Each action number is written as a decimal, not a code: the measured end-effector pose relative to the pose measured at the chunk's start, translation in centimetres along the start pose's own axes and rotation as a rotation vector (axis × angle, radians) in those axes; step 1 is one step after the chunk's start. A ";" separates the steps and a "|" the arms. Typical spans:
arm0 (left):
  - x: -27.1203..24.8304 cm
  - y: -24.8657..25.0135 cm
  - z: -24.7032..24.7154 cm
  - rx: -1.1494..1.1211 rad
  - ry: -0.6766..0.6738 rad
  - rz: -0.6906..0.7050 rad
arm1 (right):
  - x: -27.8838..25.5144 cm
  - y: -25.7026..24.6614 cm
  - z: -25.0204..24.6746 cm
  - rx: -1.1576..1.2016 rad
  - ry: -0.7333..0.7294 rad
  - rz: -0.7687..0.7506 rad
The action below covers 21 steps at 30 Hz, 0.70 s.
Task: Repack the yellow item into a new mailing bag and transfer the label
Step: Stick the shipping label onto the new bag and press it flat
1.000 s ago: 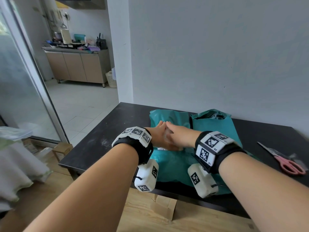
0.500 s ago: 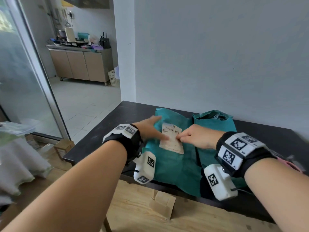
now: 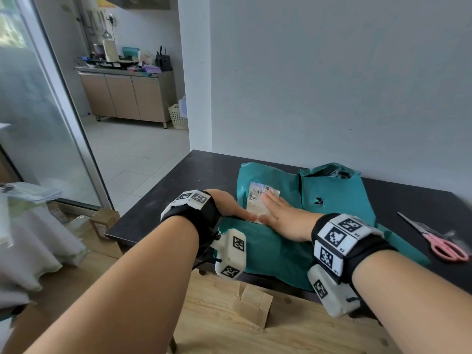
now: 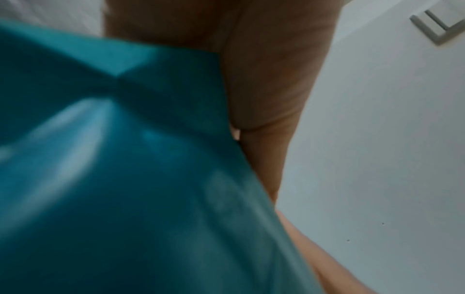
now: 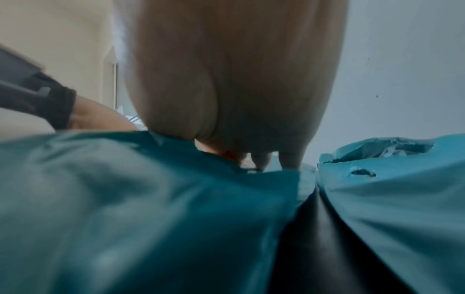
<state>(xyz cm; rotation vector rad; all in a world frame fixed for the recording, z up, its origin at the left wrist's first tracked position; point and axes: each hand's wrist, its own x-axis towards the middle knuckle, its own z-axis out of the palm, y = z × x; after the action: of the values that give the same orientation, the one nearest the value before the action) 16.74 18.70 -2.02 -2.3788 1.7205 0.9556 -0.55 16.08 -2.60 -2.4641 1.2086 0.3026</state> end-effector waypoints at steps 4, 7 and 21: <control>-0.4 -0.4 -0.4 -0.230 -0.116 0.026 | 0.2 -0.2 0.1 0.025 -0.018 0.016; -0.3 -0.4 -0.6 -0.425 -0.171 -0.009 | 0.4 0.1 0.4 0.036 -0.004 0.014; 0.7 -0.7 -0.1 -0.400 0.139 -0.007 | 0.5 0.2 0.2 0.037 0.012 0.026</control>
<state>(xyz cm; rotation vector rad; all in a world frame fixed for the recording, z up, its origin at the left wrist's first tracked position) 17.53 18.30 -2.53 -2.7496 1.6980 1.2655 -0.40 15.67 -3.06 -2.4237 1.2406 0.2702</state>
